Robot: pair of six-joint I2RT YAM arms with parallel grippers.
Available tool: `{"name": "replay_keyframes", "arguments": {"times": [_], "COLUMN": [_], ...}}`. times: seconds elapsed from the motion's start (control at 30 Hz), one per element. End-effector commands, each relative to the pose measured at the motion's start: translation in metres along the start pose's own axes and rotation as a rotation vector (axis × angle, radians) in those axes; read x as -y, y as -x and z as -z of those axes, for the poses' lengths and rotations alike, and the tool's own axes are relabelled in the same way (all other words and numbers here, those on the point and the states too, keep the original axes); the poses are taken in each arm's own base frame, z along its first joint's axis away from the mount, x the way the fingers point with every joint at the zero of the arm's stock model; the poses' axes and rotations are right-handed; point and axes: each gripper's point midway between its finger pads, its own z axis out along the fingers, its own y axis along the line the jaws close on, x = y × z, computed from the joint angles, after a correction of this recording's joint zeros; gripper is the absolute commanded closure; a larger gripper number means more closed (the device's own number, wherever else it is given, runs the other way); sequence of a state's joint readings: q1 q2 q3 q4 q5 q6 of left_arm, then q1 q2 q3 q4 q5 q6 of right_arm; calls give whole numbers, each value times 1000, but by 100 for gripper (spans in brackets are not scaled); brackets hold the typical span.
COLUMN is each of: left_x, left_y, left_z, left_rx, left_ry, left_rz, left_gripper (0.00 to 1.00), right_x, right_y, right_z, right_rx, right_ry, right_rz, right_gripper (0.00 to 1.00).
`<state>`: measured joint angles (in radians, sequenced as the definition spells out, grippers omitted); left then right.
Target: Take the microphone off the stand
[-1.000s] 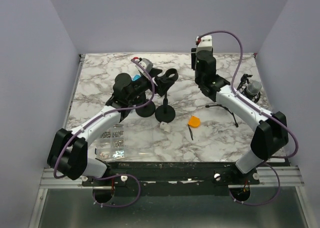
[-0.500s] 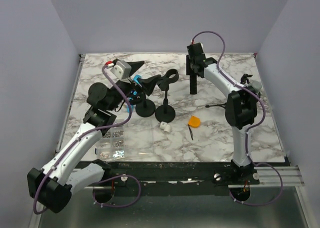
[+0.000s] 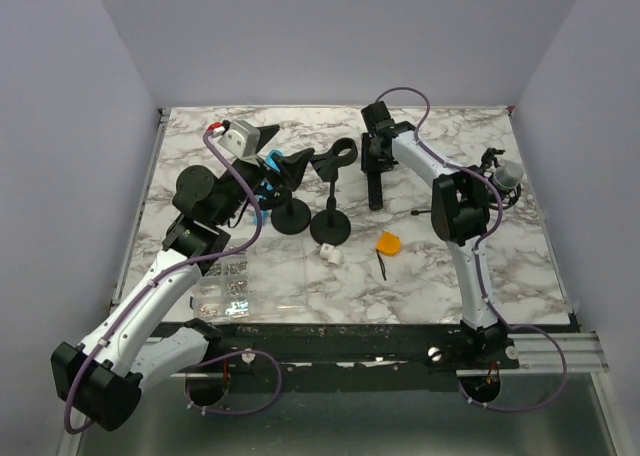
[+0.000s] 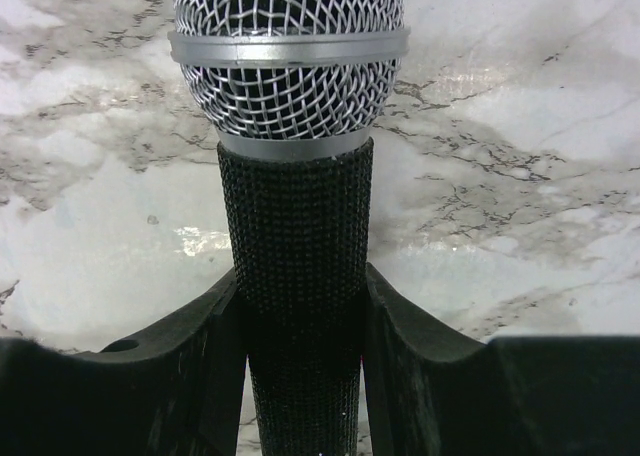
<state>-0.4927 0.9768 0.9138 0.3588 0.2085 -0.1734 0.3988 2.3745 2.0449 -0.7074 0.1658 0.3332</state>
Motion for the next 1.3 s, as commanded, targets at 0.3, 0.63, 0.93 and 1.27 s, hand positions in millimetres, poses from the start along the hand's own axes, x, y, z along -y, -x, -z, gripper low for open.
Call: {"name": "replay_keyframes", "arguments": {"times": [0.3, 0.63, 0.93, 1.27], "left_x": [-9, -9, -6, -5], "left_y": [8, 10, 4, 4], "left_z": [4, 5, 1, 2], "left_rx": [15, 14, -8, -32], "left_ry": [59, 58, 40, 41], "left_rz": [-13, -15, 14, 28], "left_gripper": [16, 16, 16, 14], "right_x": [3, -5, 13, -11], "right_y": [-10, 29, 26, -14], "right_z": [-20, 39, 149, 263], "right_rx": [-19, 68, 206, 239], "right_ry": [-9, 44, 103, 436], "right_rz": [-31, -49, -127, -96], "right_gripper": [48, 21, 8, 3]}}
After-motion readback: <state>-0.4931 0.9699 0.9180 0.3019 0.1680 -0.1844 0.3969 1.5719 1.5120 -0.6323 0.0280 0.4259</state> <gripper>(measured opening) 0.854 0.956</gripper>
